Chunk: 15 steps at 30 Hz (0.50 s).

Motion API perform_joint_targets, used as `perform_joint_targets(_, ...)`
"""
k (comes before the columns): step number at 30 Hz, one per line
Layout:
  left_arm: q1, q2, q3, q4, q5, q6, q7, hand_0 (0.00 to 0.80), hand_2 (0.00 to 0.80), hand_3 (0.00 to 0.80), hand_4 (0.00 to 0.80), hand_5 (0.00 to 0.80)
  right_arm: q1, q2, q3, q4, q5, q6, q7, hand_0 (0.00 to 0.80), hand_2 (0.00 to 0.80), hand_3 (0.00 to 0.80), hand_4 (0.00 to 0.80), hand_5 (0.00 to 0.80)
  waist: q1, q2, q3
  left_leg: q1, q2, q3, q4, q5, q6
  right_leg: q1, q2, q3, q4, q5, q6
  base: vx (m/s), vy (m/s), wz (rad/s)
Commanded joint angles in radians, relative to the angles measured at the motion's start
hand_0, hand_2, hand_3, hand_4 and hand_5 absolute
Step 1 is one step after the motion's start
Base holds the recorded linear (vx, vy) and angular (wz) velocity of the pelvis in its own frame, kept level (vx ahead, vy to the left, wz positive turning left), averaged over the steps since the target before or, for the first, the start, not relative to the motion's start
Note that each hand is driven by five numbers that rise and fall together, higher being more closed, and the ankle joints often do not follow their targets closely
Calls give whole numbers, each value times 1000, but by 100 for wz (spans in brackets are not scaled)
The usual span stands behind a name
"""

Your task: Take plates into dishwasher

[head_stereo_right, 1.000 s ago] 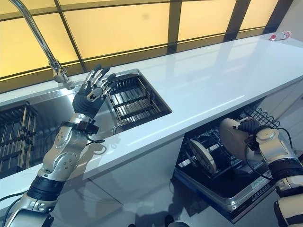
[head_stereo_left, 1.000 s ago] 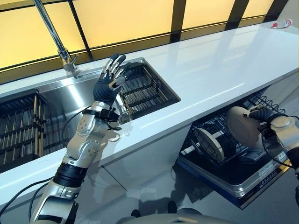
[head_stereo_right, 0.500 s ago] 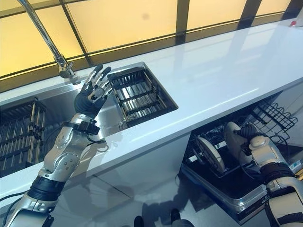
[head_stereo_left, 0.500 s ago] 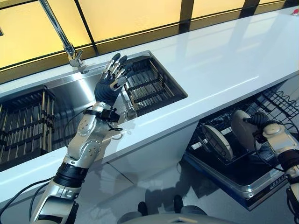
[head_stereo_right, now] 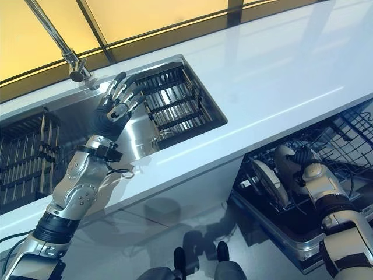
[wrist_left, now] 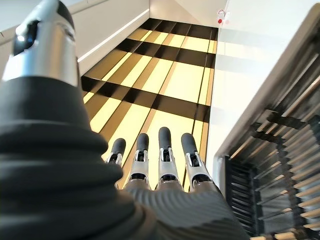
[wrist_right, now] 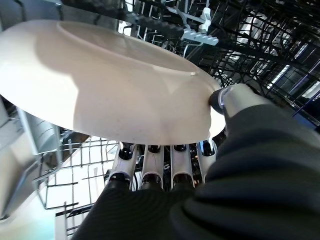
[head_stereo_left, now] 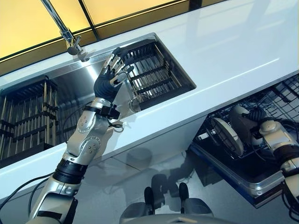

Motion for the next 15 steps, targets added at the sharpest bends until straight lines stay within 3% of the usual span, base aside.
perform_joint_targets(1,-122,16,-41,-34,37,-80,-8,0,0,0,0,0,-165,-26,48,82,-42,-48,-55,800,800,800,800,800,25,-17,8,2,-34,-15,1,-74,30,-4,13,-26,5,-42,-4,-27,-35,5)
perform_joint_targets(15,-147,27,-44,-53,18,-82,-4,0,0,0,0,0,-149,-5,42,230,-50,-67,-56,800,800,800,800,800,33,3,38,-18,-35,-16,1,-67,26,-23,6,-45,5,-39,-6,-10,-7,5)
